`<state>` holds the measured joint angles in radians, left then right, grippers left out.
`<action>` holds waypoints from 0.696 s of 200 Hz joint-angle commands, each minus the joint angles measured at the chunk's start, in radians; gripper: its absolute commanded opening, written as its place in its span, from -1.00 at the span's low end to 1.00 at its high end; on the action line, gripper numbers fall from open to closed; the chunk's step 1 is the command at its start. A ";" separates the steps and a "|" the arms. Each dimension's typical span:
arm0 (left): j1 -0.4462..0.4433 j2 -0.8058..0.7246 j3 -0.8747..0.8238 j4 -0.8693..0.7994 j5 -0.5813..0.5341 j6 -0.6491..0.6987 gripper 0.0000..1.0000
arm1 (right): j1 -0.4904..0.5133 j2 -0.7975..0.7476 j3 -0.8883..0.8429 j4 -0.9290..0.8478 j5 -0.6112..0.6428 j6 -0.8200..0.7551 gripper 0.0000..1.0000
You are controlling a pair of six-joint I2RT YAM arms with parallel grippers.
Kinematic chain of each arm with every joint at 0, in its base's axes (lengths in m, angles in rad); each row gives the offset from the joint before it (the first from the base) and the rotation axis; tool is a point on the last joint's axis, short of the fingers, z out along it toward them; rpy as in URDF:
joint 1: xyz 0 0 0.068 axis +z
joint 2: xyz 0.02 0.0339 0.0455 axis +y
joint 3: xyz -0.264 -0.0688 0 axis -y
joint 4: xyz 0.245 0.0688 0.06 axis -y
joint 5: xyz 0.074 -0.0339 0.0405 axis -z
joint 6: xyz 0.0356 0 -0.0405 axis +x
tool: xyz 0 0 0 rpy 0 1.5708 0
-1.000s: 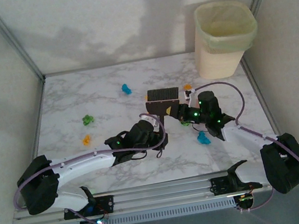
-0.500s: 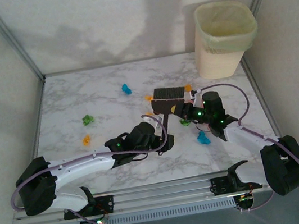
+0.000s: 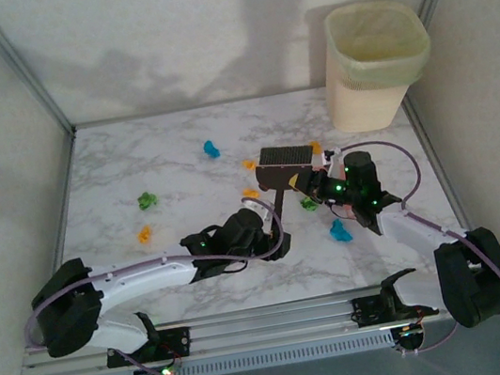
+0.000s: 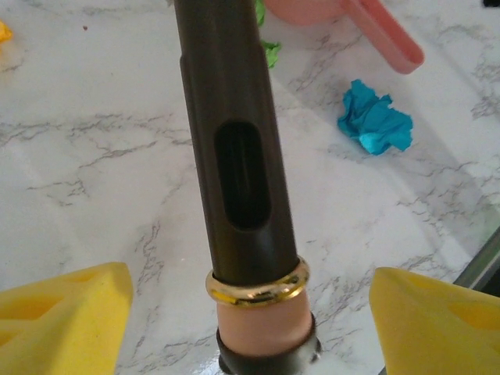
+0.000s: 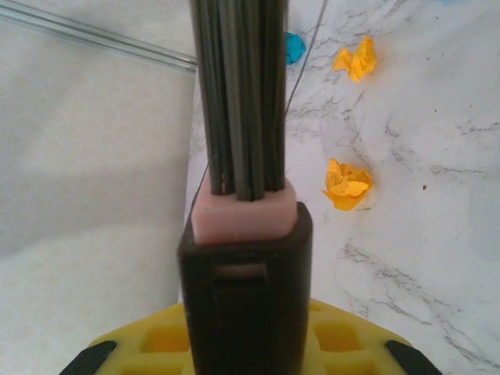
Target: Sweep away the paper scraps from the table
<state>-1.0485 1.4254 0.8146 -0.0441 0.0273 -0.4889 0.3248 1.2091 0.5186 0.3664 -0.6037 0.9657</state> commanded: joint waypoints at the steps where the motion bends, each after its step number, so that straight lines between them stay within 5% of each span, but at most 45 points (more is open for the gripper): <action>1: -0.017 0.026 0.038 -0.036 -0.009 0.016 0.56 | -0.014 0.000 -0.003 0.066 -0.038 0.029 -1.00; 48: -0.044 -0.020 -0.019 0.068 -0.030 0.014 0.62 | -0.038 0.002 -0.023 0.111 -0.060 0.095 -1.00; 139: -0.145 0.009 -0.093 0.383 -0.331 0.019 0.50 | -0.080 -0.040 -0.102 0.200 -0.074 0.363 -1.00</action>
<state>-1.1858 1.4418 0.7654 0.1749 -0.2035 -0.4774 0.2577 1.2064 0.4503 0.4904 -0.6529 1.2362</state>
